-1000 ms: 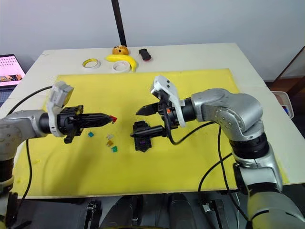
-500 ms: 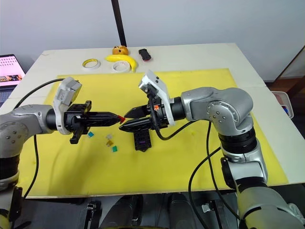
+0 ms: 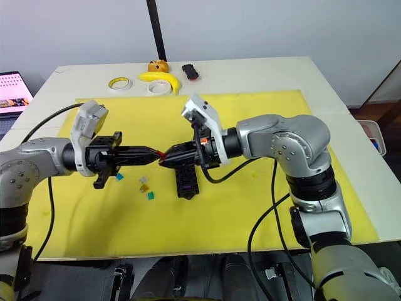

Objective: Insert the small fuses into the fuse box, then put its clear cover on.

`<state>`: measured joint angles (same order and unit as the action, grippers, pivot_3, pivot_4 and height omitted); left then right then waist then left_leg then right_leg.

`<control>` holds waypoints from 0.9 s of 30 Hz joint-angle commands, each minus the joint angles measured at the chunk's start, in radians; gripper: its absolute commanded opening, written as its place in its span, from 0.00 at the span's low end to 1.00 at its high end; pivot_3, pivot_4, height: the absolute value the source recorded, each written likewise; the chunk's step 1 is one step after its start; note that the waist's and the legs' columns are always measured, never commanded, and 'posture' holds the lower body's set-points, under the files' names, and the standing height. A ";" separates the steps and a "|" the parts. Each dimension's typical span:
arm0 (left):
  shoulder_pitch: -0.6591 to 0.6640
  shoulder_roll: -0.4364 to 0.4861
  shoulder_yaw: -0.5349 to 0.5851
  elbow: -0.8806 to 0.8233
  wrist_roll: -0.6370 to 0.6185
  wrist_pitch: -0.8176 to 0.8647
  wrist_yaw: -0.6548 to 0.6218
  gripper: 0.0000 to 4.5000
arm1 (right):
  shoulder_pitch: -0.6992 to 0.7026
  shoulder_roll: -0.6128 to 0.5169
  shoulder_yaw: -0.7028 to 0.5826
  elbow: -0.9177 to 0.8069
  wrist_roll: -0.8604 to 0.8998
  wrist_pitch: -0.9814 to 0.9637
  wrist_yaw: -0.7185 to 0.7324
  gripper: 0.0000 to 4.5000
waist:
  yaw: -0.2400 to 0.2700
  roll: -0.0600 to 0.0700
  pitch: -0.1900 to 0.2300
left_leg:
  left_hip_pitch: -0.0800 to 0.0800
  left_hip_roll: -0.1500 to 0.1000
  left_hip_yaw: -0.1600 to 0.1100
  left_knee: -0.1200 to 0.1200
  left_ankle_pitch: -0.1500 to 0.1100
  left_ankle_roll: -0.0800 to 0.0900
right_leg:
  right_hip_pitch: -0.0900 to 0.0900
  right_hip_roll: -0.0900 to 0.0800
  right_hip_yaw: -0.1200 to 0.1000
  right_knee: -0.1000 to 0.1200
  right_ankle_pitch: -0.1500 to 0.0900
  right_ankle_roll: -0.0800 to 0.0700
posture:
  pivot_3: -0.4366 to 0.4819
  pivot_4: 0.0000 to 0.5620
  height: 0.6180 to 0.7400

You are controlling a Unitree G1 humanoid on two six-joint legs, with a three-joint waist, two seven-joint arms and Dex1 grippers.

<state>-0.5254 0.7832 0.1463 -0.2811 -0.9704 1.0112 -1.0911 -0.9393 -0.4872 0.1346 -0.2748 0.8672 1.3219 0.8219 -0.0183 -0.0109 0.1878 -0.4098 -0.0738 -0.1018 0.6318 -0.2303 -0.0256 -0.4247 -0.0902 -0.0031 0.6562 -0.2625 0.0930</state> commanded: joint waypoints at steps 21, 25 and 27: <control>0.149 0.202 -0.102 -0.067 0.338 -0.336 -0.092 1.00 | -0.098 -0.207 0.374 0.042 -0.350 -0.357 0.259 0.00 | -0.001 0.000 0.000 | 0.000 0.000 0.001 0.000 0.000 0.000 | -0.001 0.001 0.000 0.000 0.000 0.000 | 0.48 0.27 1.00; 0.191 0.186 -0.129 -0.093 0.395 -0.398 -0.075 1.00 | -0.114 -0.214 0.442 0.085 -0.452 -0.443 0.320 0.00 | 0.000 0.000 0.000 | 0.000 0.001 0.001 0.000 0.000 0.000 | -0.001 0.001 0.000 0.000 0.000 0.000 | 0.48 0.27 1.00; 0.210 0.175 -0.135 -0.104 0.414 -0.418 -0.061 1.00 | -0.114 -0.210 0.465 0.098 -0.495 -0.472 0.340 0.00 | -0.001 0.000 0.000 | 0.000 0.001 0.001 0.000 0.000 0.000 | -0.001 0.001 0.000 0.000 0.000 0.000 | 0.48 0.27 1.00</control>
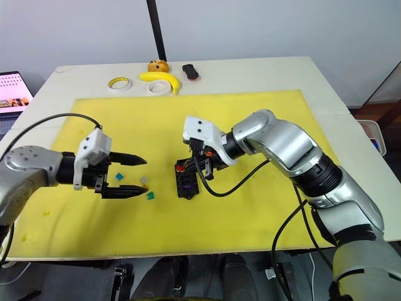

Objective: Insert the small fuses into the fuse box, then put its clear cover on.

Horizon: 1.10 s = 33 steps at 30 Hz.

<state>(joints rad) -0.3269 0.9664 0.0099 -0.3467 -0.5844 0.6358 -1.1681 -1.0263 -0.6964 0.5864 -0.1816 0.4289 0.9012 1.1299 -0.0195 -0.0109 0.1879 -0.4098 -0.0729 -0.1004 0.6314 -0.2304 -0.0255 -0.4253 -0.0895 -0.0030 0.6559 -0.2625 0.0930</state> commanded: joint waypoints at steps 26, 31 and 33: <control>0.037 -0.057 -0.058 -0.054 0.112 -0.097 0.027 1.00 | 0.029 0.046 0.029 -0.031 -0.219 -0.092 0.108 0.00 | 0.003 0.000 0.000 | 0.000 0.000 0.000 0.000 0.000 0.000 | 0.000 0.000 0.000 0.000 0.000 0.000 | 0.48 0.27 1.00; 0.032 -0.065 -0.066 -0.050 0.125 -0.102 0.028 1.00 | 0.038 0.050 0.038 -0.040 -0.232 -0.093 0.107 0.00 | 0.002 0.000 0.000 | 0.000 0.000 0.000 0.000 0.000 0.000 | 0.000 0.000 0.000 0.000 0.000 0.000 | 0.48 0.27 1.00; 0.032 -0.068 -0.068 -0.050 0.125 -0.102 0.029 1.00 | 0.042 0.050 0.043 -0.034 -0.244 -0.100 0.104 0.00 | 0.003 0.000 0.000 | 0.000 0.000 0.000 0.000 0.000 0.000 | 0.000 0.000 0.000 0.000 0.000 0.000 | 0.48 0.27 1.00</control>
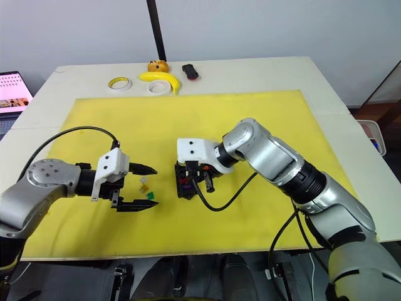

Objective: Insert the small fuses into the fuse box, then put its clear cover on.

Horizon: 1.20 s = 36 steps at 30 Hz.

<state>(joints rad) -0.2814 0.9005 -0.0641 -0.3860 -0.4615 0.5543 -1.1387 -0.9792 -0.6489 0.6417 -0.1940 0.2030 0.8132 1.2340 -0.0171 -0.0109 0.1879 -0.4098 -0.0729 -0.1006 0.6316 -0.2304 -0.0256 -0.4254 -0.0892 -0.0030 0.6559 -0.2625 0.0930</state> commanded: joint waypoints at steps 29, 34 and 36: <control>-0.027 -0.021 -0.007 0.009 0.046 -0.046 -0.001 1.00 | 0.027 0.017 -0.001 -0.008 -0.096 -0.049 0.007 0.00 | 0.000 0.000 0.000 | 0.000 0.000 0.000 0.000 0.000 0.000 | 0.000 0.000 0.000 0.000 0.000 0.000 | 0.48 0.27 1.00; -0.029 -0.021 -0.010 0.008 0.048 -0.046 0.001 1.00 | 0.025 0.020 0.002 -0.007 -0.105 -0.060 0.010 0.00 | -0.001 0.000 0.000 | 0.000 0.000 0.000 0.000 0.000 0.000 | 0.000 0.000 0.000 0.000 0.000 0.000 | 0.48 0.27 1.00; -0.030 -0.022 -0.011 0.005 0.046 -0.042 0.002 1.00 | 0.025 0.020 0.005 -0.007 -0.112 -0.067 0.012 0.00 | -0.001 0.000 0.000 | 0.000 0.000 0.000 0.000 0.000 0.000 | 0.000 0.000 0.000 0.000 0.000 0.000 | 0.48 0.27 1.00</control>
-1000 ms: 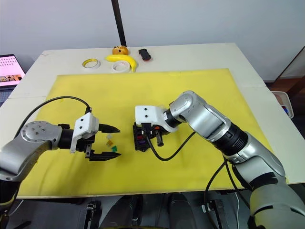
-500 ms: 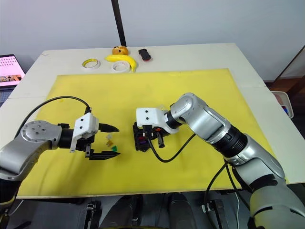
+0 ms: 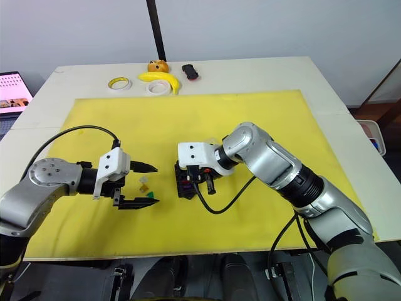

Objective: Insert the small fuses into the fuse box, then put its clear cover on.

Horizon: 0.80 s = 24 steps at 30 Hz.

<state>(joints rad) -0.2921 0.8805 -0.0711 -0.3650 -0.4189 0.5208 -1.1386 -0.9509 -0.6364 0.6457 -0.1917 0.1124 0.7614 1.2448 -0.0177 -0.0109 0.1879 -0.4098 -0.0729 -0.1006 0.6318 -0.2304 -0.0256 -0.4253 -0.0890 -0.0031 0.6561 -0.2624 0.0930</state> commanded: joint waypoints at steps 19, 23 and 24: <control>-0.028 -0.010 -0.021 -0.016 0.007 -0.014 0.012 1.00 | -0.039 0.015 -0.029 -0.022 -0.019 -0.009 0.014 0.00 | 0.000 0.000 0.000 | 0.000 0.000 0.000 0.000 0.000 0.000 | 0.000 0.000 0.000 0.000 0.000 0.000 | 0.48 0.27 1.00; -0.024 -0.011 -0.021 -0.016 0.011 -0.016 0.011 1.00 | -0.042 0.013 -0.029 -0.027 -0.015 -0.008 0.020 0.00 | 0.000 0.000 0.000 | 0.000 0.000 0.000 0.000 0.000 0.000 | 0.000 0.000 0.000 0.000 0.000 0.000 | 0.48 0.27 1.00; -0.024 -0.011 -0.021 -0.016 0.011 -0.016 0.011 1.00 | -0.044 0.014 -0.030 -0.028 -0.014 -0.007 0.021 0.00 | 0.000 0.000 0.000 | 0.000 0.000 0.000 0.000 0.000 0.000 | 0.000 0.000 0.000 0.000 0.000 0.000 | 0.48 0.27 1.00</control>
<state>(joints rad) -0.3101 0.8645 -0.1023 -0.3651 -0.4093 0.5190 -1.1284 -0.9645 -0.6287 0.6461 -0.1925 0.0996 0.7571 1.2619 -0.0178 -0.0109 0.1879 -0.4096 -0.0729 -0.1005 0.6320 -0.2304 -0.0256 -0.4253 -0.0888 -0.0031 0.6563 -0.2624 0.0931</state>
